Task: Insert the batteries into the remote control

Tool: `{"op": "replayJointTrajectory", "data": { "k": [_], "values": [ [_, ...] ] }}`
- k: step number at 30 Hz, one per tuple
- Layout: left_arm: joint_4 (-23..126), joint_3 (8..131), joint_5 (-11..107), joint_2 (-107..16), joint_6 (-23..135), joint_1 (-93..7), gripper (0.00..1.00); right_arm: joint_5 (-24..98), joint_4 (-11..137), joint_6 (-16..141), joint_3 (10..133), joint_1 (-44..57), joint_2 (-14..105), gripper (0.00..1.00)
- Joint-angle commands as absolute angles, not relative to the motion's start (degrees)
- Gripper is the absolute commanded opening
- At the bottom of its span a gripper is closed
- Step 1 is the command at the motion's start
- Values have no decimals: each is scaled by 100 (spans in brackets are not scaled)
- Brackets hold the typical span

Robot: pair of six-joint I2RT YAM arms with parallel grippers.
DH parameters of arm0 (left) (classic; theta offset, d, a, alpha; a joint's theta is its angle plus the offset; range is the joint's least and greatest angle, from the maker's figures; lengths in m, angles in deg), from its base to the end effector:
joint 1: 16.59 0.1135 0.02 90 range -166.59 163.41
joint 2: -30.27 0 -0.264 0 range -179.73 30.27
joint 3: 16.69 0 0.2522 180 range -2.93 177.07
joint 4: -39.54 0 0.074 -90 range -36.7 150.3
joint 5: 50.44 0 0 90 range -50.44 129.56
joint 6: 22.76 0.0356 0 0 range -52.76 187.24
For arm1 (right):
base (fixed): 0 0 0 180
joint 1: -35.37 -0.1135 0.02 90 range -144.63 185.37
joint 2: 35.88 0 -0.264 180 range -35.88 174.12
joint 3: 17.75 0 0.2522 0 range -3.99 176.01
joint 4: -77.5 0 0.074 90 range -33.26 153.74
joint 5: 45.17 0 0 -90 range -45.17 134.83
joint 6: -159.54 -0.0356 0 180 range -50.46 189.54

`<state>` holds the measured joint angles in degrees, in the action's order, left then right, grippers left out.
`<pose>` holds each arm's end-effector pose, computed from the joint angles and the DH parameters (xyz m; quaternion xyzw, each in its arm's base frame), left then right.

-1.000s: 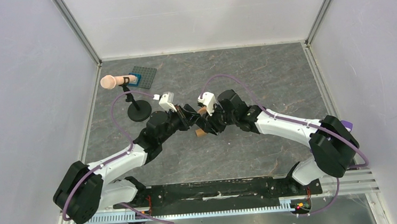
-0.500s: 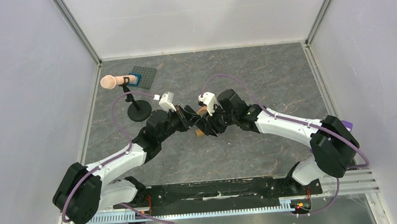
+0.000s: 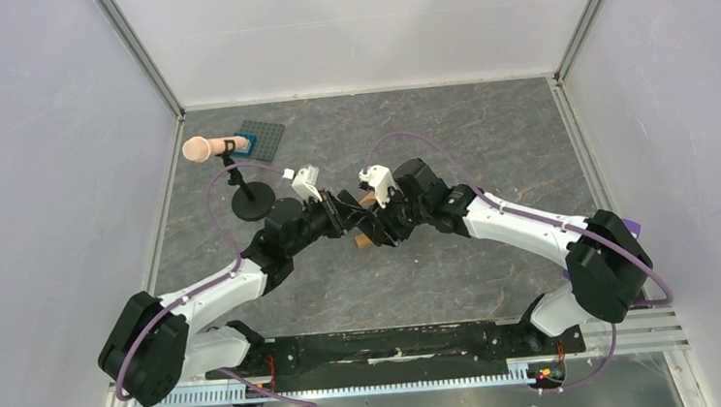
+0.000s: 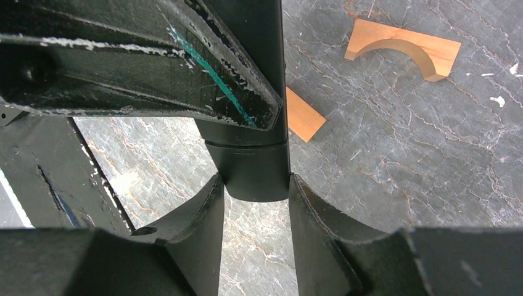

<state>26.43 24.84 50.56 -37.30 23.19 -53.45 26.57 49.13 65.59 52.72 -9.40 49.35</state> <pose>0.1976 -0.1566 0.2224 0.0108 0.7808 -0.4594 0.4232 0.2198 0.2337 0.2386 -0.3751 0.8270 0.2946 0.2977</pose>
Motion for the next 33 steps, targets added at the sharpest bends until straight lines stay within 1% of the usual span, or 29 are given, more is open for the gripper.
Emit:
{"op": "replayJointTrajectory", "data": {
  "k": [1, 6, 12, 22, 25, 29, 33],
  "values": [
    [1338, 2895, 6500, -3703, 1908, -5552, 2, 2768, 6067, 6331, 5582, -999, 4997, 18],
    [1222, 2889, 6660, -3790, 1893, -5549, 2, 2857, 6330, 6123, 5526, -998, 4922, 18],
    [732, 2885, 7273, -4098, 1822, -5569, 2, 3095, 6784, 5759, 5518, -993, 4850, 18],
    [716, 2794, 7193, -4168, 1882, -5598, 2, 3366, 7155, 5350, 5404, -998, 4672, 19],
    [876, 2854, 7005, -4048, 1821, -5597, 2, 3321, 7084, 5337, 5382, -998, 4670, 23],
    [1573, 3064, 6476, -3755, 1853, -5587, 2, 3199, 6849, 5534, 5301, -1000, 4540, 29],
    [2159, 3284, 6139, -3482, 2064, -5561, 2, 3331, 6522, 5842, 5114, -997, 4201, 40]
  ]
}}
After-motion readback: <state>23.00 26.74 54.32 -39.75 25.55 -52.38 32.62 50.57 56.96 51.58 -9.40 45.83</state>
